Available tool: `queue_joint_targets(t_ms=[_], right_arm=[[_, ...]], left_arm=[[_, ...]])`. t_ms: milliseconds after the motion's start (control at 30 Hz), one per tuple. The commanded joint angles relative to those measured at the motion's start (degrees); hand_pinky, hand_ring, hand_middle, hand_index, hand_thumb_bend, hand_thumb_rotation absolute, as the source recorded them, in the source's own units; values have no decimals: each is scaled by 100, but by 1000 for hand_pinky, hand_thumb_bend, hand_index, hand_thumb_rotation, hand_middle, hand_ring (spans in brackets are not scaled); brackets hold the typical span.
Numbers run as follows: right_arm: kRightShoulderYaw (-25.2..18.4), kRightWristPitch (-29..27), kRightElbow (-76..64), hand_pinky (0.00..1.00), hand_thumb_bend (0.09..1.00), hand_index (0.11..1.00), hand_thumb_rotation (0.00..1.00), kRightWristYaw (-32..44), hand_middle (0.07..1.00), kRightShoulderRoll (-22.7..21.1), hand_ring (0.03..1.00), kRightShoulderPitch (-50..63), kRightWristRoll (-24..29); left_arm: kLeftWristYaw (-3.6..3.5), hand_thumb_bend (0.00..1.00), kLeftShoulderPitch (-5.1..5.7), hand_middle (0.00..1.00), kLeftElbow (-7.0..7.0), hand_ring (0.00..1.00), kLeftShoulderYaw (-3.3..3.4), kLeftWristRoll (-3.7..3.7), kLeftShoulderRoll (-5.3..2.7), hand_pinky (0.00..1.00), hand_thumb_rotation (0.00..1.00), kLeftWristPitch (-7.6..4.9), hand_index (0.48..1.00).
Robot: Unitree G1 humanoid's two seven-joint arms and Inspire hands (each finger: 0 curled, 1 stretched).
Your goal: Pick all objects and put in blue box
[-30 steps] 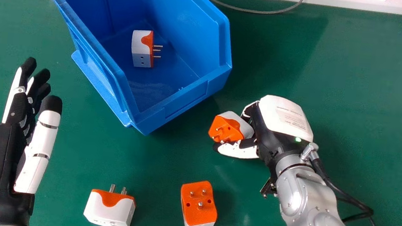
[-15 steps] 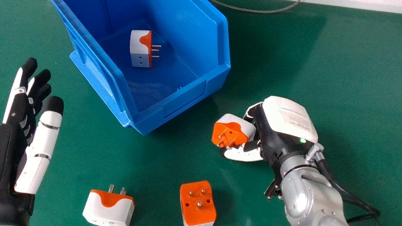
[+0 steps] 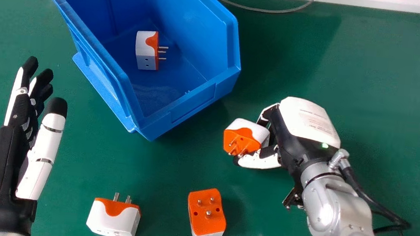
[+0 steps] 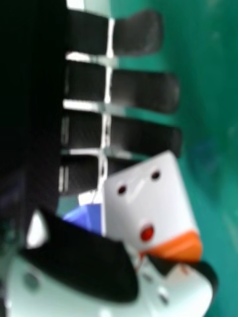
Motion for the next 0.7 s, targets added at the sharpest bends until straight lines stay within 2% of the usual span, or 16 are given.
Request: queue_joint_targets(t_ms=[0,67,133,233,400,467,533,667], right_arm=[[-114,-119,-298,193,203,420,246,-21,358,-88,271,55,-91],[-160,-154,-434,173,206,394,230,-13,330,-133,247,130,-60],[-187,-191,-535,154,208,365,209,26,304,-191,224,182,-65],[-243,-131,-817,119,208,317,168,173,254,-239,181,292,-101],[-341,-189,-1291,91,208,286,151,260,218,-324,148,519,-153],[-368,-233,-1453,83,210,272,140,284,206,-382,137,596,-177],[-400,-230,-1652,77,205,257,127,351,197,-432,130,671,-199],[-491,-192,-2154,76,201,247,117,621,192,-529,127,836,-328]], left_arm=[[6,406,16,956,-61,956,45,-30,34,995,847,-101,978],[-16,401,15,956,-62,956,46,-85,38,992,849,-86,978],[-43,400,-9,957,-4,957,58,-126,55,994,849,-144,978],[-47,401,-7,959,2,960,70,-119,69,997,852,-154,979],[-64,398,-22,959,37,958,84,-124,88,995,855,-195,981],[-36,398,-15,961,18,959,88,-89,78,996,857,-153,982],[-34,400,-20,959,2,955,83,-91,72,986,856,-125,979],[-85,395,-37,962,33,957,84,-127,97,990,858,-185,981]])
